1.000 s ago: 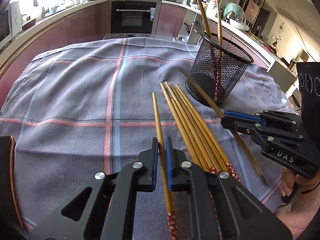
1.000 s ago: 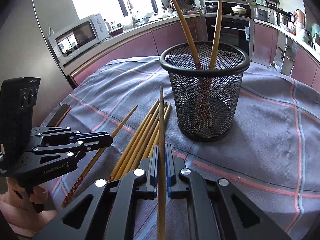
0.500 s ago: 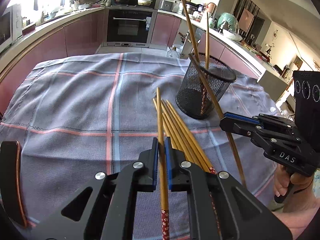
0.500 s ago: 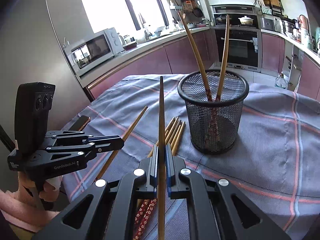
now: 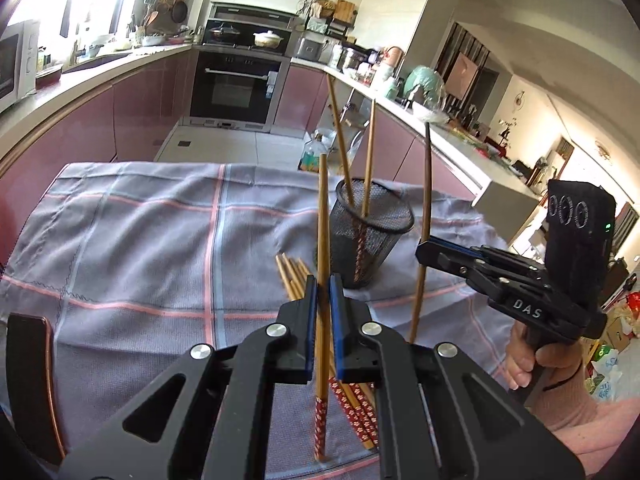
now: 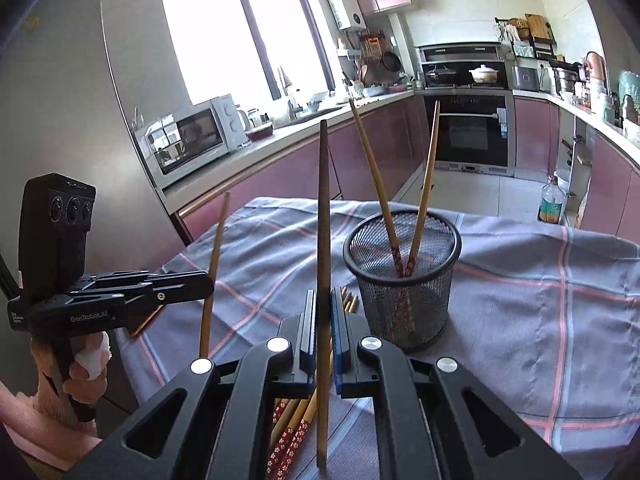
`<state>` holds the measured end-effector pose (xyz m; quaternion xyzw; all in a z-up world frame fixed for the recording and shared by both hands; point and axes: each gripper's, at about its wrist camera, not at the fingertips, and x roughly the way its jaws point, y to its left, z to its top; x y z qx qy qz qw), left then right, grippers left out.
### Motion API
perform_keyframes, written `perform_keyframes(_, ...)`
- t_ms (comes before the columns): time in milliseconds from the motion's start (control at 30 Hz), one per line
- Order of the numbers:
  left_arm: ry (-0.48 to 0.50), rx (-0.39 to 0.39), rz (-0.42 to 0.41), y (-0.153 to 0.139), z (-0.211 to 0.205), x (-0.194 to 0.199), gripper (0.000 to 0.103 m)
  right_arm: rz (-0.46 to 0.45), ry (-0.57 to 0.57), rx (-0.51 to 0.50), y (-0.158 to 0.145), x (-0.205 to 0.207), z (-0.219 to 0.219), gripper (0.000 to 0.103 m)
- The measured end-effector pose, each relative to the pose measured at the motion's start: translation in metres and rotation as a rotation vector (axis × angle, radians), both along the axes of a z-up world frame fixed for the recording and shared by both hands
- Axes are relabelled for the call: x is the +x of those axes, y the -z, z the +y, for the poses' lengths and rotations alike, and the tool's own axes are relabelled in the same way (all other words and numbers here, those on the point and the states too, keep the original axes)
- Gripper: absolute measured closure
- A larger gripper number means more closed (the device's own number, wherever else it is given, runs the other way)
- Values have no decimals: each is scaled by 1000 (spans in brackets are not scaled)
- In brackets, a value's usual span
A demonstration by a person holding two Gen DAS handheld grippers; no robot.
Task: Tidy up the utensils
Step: 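Lift the right tool's chopstick upright over the cup while the left tool carries its chopstick there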
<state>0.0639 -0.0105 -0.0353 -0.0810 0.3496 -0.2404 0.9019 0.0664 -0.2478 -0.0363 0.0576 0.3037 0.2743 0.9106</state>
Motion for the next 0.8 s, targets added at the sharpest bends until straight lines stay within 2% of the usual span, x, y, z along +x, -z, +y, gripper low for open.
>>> perform_keyframes(333, 10, -102, -65, -35, 11, -5, 96, -69, 15, 10, -22, -1, -6, 97)
perform_keyframes(800, 18, -165, -180, -85, -2, 6, 96, -179, 60, -6, -59, 3, -20, 97)
